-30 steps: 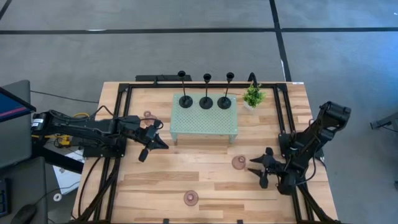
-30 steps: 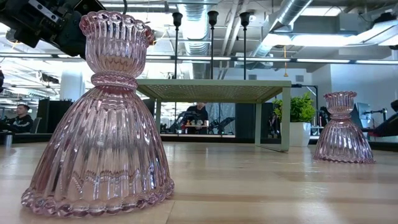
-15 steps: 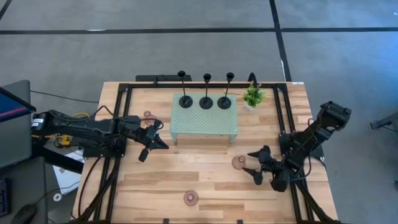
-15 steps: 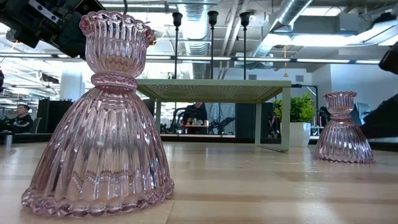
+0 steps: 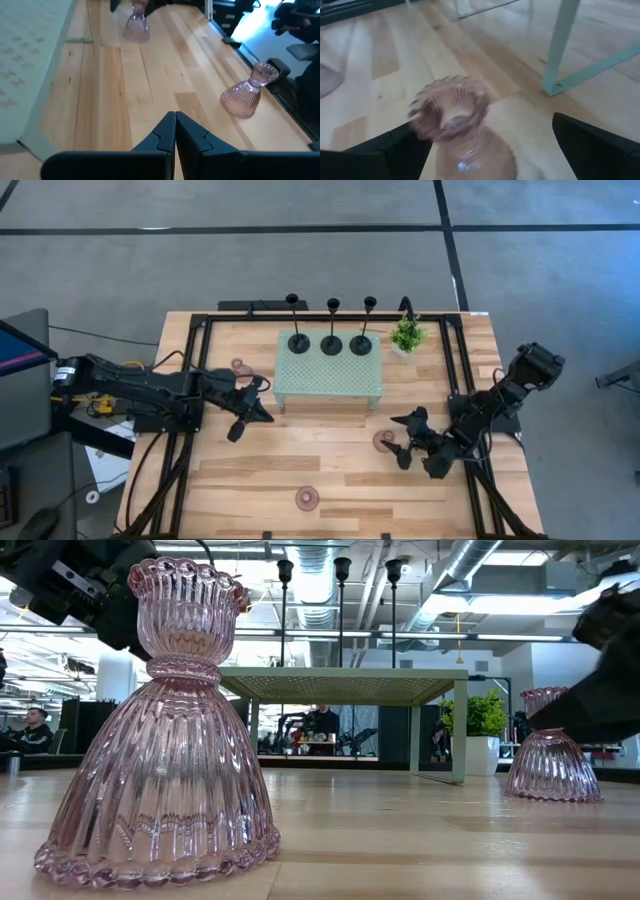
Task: Pick & Place candle stick holders
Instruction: Put the top right glass candle holder on the shelf aligned with the other black candle holder
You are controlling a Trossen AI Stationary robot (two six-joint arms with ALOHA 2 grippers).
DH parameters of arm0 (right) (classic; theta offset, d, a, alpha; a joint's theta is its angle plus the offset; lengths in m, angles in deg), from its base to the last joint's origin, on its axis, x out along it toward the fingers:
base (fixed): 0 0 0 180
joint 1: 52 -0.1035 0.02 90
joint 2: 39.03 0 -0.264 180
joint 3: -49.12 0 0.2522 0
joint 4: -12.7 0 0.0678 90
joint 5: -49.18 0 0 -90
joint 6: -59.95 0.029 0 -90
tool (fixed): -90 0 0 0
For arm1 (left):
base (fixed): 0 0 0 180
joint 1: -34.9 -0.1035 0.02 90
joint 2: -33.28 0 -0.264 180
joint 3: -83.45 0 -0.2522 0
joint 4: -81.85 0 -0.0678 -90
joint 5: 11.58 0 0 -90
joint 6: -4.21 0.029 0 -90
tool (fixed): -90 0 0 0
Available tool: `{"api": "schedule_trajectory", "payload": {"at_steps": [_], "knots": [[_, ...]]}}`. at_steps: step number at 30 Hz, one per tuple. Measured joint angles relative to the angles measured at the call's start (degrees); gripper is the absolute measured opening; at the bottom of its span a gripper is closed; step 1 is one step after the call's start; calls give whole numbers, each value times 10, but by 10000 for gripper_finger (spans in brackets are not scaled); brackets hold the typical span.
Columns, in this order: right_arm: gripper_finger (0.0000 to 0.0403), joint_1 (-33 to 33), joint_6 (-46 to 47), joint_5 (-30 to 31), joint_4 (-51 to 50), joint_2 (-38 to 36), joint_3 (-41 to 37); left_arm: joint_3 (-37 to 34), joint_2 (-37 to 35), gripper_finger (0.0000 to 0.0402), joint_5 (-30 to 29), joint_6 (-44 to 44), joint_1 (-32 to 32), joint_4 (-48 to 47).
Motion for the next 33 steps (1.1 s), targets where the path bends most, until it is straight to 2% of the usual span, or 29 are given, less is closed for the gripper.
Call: {"api": "schedule_trajectory", "payload": {"at_steps": [5, 9, 28, 33], "knots": [[375, 24, -5, -15, 9, 0, 0, 0, 15, 10, 0, 0, 0, 3], [348, 34, -5, -45, 28, 0, 0, 0, 15, 10, 0, 0, 0, 4], [120, 35, -20, -49, 101, 0, 0, 0, 15, 10, 0, 0, 0, 7], [119, 36, -34, -59, 99, 0, 15, 0, 15, 10, 0, 0, 0, 7]]}}
